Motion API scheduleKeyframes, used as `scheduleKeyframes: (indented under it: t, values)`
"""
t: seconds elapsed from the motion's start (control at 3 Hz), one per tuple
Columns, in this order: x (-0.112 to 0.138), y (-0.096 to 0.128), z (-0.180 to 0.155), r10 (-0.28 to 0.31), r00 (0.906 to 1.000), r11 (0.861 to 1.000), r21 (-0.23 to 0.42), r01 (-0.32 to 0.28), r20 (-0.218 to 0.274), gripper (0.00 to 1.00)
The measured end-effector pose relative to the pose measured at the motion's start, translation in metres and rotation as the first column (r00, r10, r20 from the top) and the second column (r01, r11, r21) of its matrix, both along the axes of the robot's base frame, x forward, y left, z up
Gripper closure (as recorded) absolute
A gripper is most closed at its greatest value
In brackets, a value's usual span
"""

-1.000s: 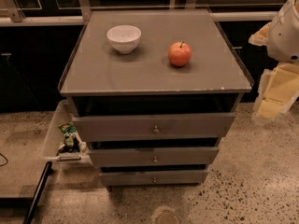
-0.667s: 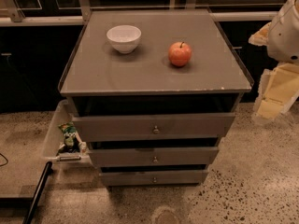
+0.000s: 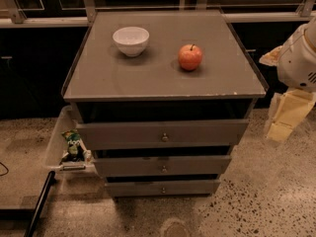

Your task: Open bottom drawer

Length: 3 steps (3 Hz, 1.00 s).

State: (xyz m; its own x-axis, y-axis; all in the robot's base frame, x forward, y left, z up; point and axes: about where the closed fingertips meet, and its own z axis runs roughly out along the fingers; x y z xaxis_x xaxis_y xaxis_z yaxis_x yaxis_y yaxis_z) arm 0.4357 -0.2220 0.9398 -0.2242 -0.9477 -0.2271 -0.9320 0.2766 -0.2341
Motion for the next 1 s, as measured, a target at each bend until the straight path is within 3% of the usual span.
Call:
scheduleKeyframes:
  t: [0.33, 0.67, 1.0]
  values:
    - [-0.003, -0.002, -0.025, -0.020, 0.9994, 1.000, 0.002, 0.020, -0.027, 0.00]
    - [-0.009, -0.005, -0.087, -0.007, 0.9947, 0.999, 0.031, 0.010, -0.103, 0.00]
    - [-0.016, -0.015, -0.164, -0.013, 0.9832, 0.997, 0.078, 0.028, -0.182, 0.00]
